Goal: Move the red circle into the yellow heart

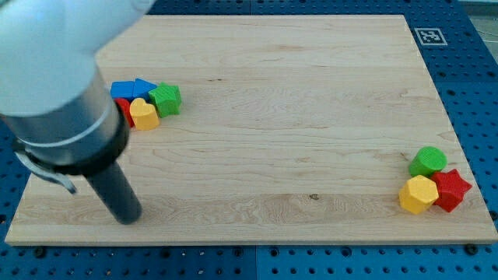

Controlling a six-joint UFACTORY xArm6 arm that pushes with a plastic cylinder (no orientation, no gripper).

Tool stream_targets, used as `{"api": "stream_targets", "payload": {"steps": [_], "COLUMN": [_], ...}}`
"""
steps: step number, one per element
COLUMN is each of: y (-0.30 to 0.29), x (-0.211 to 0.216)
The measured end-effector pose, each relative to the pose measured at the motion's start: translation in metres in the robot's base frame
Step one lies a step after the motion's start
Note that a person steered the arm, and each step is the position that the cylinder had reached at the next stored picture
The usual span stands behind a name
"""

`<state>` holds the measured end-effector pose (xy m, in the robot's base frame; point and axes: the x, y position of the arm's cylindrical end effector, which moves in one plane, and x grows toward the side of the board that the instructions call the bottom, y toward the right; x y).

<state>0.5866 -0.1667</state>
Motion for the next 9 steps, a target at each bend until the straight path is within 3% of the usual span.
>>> {"api": "stream_targets", "payload": {"steps": [2, 9], "y": [-0.043, -0.06], "x": [-0.063, -0.154]}}
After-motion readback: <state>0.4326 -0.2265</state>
